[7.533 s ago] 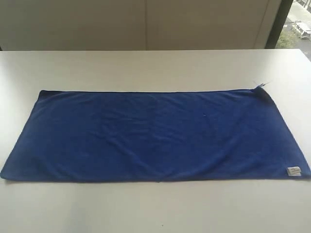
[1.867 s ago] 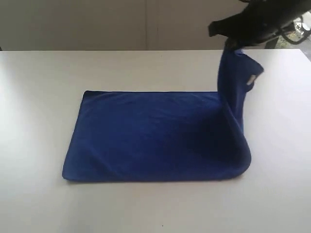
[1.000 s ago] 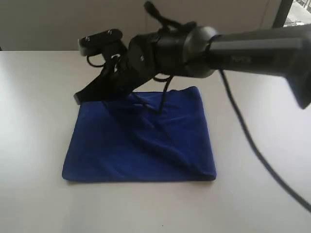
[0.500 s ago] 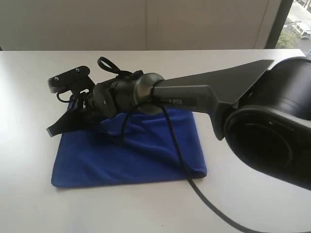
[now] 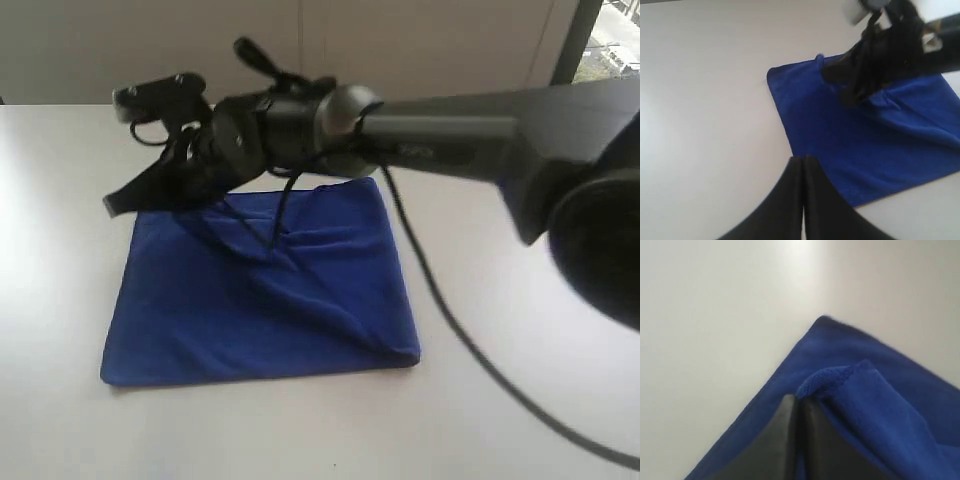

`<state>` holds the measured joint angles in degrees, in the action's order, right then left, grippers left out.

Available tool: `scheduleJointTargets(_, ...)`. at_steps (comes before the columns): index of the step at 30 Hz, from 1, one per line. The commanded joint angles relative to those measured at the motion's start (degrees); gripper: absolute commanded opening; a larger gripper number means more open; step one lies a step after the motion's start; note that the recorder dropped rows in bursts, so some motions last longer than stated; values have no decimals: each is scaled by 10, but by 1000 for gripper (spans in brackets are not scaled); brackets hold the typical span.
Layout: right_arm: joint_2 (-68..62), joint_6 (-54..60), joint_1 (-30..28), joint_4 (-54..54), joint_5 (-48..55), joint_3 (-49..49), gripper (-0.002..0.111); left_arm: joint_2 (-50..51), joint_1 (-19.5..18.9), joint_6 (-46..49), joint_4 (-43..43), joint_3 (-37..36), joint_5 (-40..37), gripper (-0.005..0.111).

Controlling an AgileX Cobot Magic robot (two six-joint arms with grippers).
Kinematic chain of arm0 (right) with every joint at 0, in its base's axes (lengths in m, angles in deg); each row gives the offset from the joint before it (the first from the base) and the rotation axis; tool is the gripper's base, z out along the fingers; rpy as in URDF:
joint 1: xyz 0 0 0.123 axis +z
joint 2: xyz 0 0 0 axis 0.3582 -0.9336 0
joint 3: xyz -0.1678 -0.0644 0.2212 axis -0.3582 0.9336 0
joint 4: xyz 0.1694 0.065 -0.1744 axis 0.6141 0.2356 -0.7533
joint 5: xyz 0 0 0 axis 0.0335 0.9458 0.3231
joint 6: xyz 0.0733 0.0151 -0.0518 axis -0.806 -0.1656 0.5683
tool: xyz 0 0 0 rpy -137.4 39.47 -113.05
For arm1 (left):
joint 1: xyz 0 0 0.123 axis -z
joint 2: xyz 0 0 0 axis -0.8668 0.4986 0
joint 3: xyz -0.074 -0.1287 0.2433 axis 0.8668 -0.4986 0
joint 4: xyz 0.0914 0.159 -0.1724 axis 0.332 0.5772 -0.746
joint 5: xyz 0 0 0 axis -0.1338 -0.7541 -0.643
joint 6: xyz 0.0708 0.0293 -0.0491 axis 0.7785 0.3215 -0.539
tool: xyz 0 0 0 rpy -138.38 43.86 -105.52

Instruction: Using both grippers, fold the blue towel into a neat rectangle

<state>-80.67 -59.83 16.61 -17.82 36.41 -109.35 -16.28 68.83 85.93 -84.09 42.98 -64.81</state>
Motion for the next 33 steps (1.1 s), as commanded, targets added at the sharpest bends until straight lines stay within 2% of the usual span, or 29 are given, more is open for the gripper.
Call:
scheduleJointTargets(1, 75, -4, -36, -31, 65, -3, 0, -5, 0, 0, -5, -2, 0, 0)
scheduleJointTargets(6, 143, -4, -55, -65, 124, -1, 0, -5, 0, 0, -5, -2, 0, 0)
scheduleJointTargets(14, 172, -1, -44, -72, 117, -1, 0, -5, 0, 0, -5, -2, 0, 0)
scheduleJointTargets(22, 98, -1, 8, -70, 54, -1, 0, -5, 0, 0, -5, -2, 0, 0)
scheduleJointTargets(30, -26, -1, 53, -39, -64, -1, 1, -5, 0, 0, -5, -2, 0, 0)
scheduleJointTargets(33, -59, 4, 60, -37, -68, -7, 11, -5, 0, 0, -5, -2, 0, 0)
